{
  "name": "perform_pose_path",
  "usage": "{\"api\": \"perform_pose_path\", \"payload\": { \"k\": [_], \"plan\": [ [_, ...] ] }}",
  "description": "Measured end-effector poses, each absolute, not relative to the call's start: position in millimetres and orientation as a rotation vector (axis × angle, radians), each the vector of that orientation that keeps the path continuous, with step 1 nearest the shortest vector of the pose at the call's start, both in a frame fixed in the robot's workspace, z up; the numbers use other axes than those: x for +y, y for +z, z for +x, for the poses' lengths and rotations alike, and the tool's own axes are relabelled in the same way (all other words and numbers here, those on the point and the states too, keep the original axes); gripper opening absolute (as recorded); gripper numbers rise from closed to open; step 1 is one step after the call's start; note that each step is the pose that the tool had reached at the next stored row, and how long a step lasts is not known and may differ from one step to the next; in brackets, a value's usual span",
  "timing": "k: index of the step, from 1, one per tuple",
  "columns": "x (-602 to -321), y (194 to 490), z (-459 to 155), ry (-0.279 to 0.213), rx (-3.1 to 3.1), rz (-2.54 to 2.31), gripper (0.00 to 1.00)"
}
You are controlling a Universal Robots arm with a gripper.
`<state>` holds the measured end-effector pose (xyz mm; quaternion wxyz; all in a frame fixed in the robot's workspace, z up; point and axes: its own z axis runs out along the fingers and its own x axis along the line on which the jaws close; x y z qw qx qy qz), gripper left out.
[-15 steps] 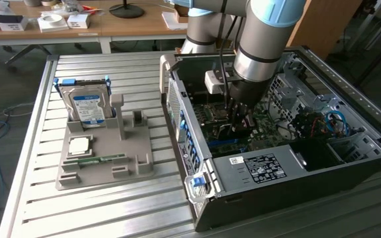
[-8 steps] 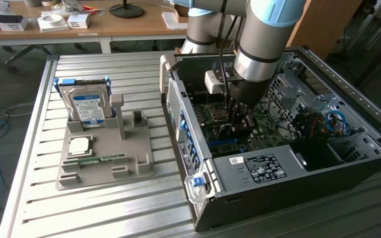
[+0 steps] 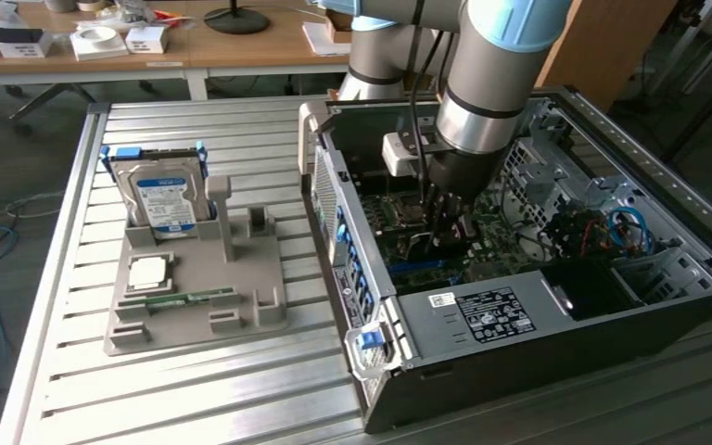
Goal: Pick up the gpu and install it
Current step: 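Insert the gpu into the slot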
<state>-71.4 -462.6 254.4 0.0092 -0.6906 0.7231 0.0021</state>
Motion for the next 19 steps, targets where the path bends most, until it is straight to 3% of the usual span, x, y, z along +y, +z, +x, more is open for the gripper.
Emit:
{"api": "perform_pose_path", "payload": {
  "k": [19],
  "plan": [
    [-461.9,252.6,-71.4,0.006,2.259,-2.157,0.26]
  ]
}}
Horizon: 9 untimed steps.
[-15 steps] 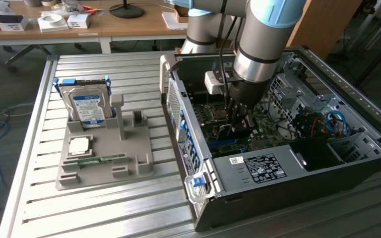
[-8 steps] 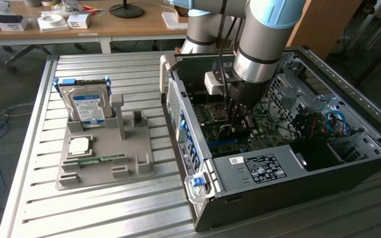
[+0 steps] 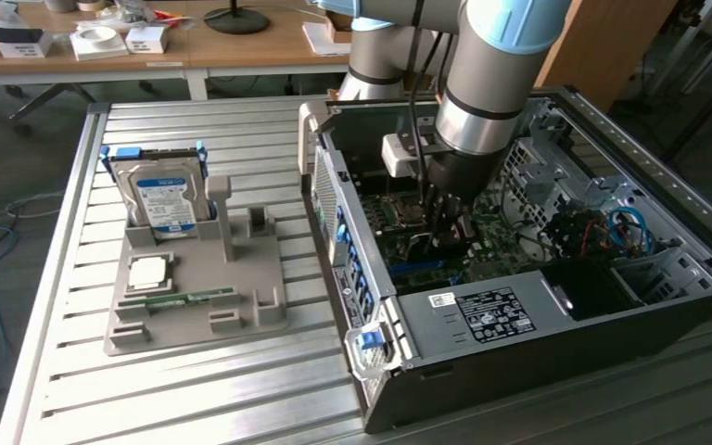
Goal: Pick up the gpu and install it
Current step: 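Insert the gpu into the slot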
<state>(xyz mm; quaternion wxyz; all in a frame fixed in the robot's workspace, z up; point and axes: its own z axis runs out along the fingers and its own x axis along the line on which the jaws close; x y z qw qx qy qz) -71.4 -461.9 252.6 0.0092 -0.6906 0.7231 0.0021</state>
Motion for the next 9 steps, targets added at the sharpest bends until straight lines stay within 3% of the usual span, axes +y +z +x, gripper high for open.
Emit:
{"api": "perform_pose_path", "payload": {
  "k": [9],
  "plan": [
    [-461.8,252.4,-71.4,0.006,2.259,-2.157,0.26]
  ]
}}
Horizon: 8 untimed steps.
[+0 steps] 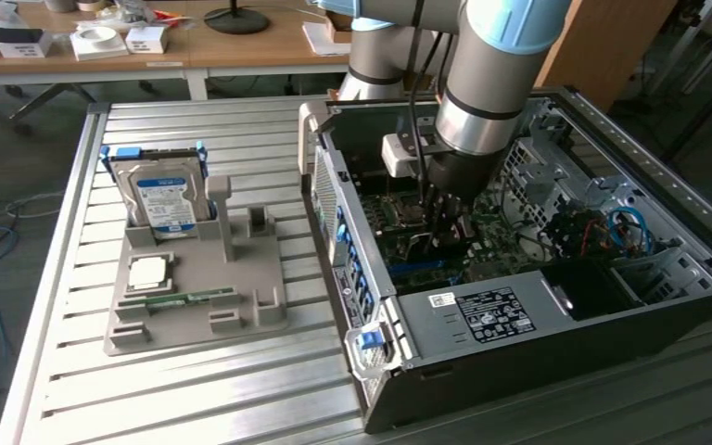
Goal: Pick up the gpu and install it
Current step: 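Insert the gpu into the slot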
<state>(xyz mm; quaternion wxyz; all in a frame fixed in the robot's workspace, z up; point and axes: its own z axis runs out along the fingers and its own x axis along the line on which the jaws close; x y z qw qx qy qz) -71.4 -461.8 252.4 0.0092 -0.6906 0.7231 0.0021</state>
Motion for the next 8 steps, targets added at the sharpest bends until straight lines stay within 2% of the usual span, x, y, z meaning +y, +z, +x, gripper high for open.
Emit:
{"api": "perform_pose_path", "payload": {
  "k": [8],
  "plan": [
    [-461.8,250.9,-71.4,0.006,2.259,-2.157,0.26]
  ]
}}
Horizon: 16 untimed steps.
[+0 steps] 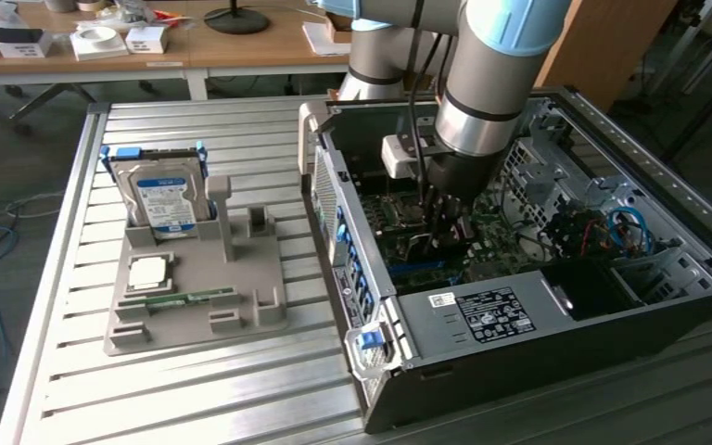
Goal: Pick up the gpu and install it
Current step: 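Insert the gpu into the slot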
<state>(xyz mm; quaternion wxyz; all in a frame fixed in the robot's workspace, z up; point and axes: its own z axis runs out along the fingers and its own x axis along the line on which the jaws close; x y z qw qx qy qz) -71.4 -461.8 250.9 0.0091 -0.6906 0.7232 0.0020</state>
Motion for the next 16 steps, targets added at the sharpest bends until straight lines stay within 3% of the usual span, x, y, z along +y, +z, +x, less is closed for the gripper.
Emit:
{"api": "perform_pose_path", "payload": {
  "k": [16],
  "plan": [
    [-461.8,250.3,-71.4,0.006,2.259,-2.157,0.26]
  ]
}}
